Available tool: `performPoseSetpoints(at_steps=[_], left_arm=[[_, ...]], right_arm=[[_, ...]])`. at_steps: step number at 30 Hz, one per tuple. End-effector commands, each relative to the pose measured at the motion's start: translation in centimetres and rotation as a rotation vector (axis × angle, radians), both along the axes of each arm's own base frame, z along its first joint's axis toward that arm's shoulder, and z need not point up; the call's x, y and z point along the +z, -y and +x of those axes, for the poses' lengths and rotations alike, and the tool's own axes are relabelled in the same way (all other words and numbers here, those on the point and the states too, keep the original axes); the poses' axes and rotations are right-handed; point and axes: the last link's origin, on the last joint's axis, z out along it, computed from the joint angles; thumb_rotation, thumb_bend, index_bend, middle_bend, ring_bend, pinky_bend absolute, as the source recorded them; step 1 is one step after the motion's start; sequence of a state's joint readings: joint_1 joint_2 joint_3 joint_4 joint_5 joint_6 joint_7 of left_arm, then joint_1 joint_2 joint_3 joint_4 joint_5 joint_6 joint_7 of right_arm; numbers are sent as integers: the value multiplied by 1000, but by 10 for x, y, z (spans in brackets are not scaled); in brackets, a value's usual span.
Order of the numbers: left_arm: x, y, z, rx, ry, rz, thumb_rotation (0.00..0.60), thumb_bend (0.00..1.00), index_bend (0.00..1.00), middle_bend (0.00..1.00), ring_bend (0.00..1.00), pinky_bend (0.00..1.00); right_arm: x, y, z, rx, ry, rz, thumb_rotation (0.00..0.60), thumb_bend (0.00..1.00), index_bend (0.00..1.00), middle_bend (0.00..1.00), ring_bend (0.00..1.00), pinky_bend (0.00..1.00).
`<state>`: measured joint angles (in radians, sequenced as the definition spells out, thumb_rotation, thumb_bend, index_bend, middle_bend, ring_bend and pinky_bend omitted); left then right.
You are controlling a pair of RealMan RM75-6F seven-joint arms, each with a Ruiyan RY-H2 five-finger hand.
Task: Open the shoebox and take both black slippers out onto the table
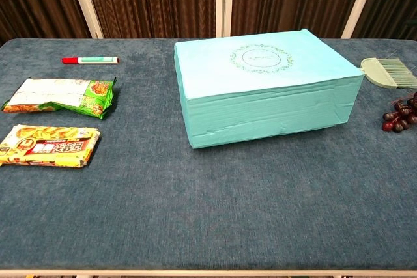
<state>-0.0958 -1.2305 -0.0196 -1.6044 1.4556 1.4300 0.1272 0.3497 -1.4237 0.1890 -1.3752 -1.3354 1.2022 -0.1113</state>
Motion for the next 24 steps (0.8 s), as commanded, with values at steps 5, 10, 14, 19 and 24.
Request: performPoseSetpoints(at_steps=[5,10,14,19,24], left_arm=[[-3,0,-1,2,4,-11,600,0,112,216,171,240],[-6,1,-2,3,6,-24,600,0,113,216,171,240],[-7,0,-4,4,2,-33,600,0,113,216,171,240],[-9,-2,-1,-3,10,-32,600,0,113,216,171,240],[-9,-2,-2,-1,2,-37,600,0,113,216,171,241]], right_arm=[[-20,8,5,26,84,-43,600,0,0,1,0,47],[-23,14,9,23,56,-84,600,17,0,3,0,47],[-19,28,6,1,22,-113,600,79,0,10,0,48],[-24,51,12,23,-27,-144,600,132,0,16,0,48],[-43,72,19,26,-43,-145,600,161,0,16,0,47]])
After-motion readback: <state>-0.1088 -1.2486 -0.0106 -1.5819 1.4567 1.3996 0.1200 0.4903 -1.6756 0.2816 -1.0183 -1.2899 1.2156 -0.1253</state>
